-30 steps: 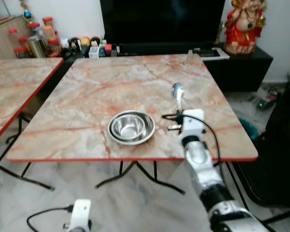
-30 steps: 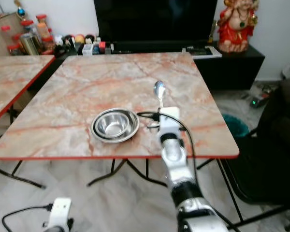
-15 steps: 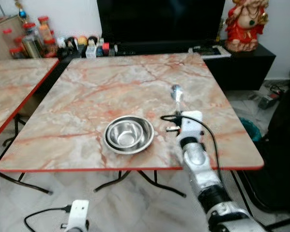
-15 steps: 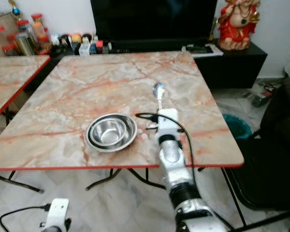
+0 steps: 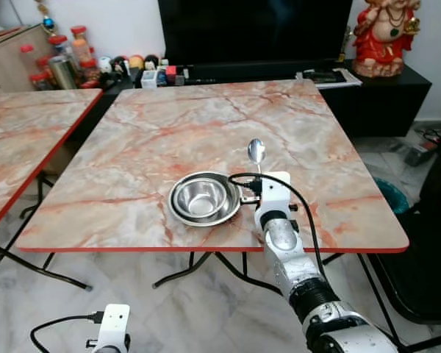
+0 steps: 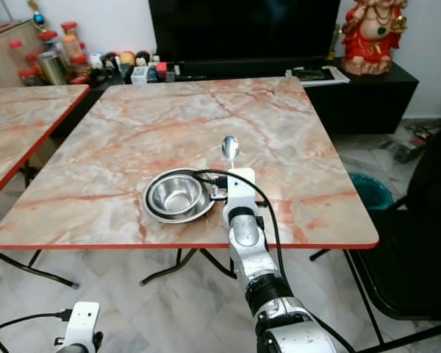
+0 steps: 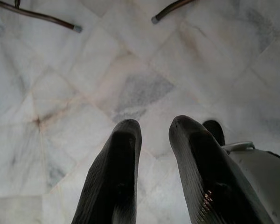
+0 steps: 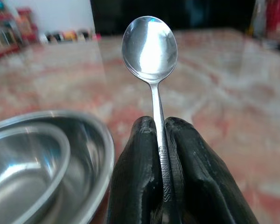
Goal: Setting the table
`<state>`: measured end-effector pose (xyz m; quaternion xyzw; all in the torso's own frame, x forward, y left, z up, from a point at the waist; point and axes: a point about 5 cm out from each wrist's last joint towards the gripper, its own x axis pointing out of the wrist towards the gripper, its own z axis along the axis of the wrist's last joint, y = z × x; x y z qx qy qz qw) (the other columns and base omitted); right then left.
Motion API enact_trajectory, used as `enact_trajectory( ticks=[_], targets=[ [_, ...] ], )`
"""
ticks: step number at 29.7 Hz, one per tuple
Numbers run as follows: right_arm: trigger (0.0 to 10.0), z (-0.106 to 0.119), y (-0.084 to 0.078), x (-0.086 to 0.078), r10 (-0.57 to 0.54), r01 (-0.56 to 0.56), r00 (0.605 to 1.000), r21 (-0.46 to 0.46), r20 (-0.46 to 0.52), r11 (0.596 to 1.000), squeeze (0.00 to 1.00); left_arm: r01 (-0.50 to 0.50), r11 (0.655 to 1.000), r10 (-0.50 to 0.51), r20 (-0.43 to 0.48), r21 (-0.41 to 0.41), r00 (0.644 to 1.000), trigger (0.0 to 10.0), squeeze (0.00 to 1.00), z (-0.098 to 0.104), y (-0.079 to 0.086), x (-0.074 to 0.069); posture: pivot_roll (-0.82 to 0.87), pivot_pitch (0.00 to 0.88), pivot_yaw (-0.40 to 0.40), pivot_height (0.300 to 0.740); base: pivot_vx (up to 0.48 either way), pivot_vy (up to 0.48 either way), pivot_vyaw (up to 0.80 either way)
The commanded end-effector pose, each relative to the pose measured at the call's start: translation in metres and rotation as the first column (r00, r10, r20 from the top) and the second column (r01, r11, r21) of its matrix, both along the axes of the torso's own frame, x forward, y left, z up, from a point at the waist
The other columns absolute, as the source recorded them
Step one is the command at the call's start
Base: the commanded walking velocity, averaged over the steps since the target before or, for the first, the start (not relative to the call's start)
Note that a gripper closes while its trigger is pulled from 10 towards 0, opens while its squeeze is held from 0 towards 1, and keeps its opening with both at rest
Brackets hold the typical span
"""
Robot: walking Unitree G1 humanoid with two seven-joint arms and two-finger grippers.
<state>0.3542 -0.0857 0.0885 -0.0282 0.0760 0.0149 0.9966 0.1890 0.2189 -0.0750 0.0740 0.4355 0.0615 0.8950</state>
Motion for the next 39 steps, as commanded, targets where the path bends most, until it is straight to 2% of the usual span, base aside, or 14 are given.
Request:
enact_trajectory(
  ticks=[1, 19, 28, 39],
  targets=[
    [10.0, -0.006, 0.002, 0.001, -0.027, 0.028, 0.996, 0.004, -0.084, 1.000, 0.00, -0.007, 1.000, 0.007, 0.002, 0.004, 1.000, 10.0, 0.00, 0.001, 0.004, 0.000, 0.02, 0.000, 0.073, 0.740, 0.000, 0.000, 0.00],
    [10.0, -0.003, -0.003, 0.010, -0.059, 0.056, 0.989, -0.021, -0.138, 0.998, 0.00, -0.010, 1.000, 0.010, -0.004, 0.010, 1.000, 10.0, 0.00, 0.000, 0.008, -0.003, 0.03, 0.000, 0.081, 0.740, 0.000, 0.000, 0.00],
    [10.0, -0.004, -0.020, 0.013, -0.098, 0.092, 0.983, -0.049, -0.158, 0.995, 0.00, -0.007, 1.000, 0.007, -0.004, 0.005, 1.000, 10.0, 0.00, 0.000, 0.007, -0.003, 0.03, 0.000, 0.081, 0.740, 0.000, 0.000, 0.00],
    [10.0, 0.001, -0.047, 0.017, -0.121, 0.116, 0.984, -0.048, -0.127, 0.992, 0.00, -0.005, 1.000, 0.005, -0.002, 0.003, 1.000, 10.0, 0.00, 0.001, 0.007, -0.002, 0.03, 0.000, 0.087, 0.740, 0.000, 0.000, 0.00]
  ],
)
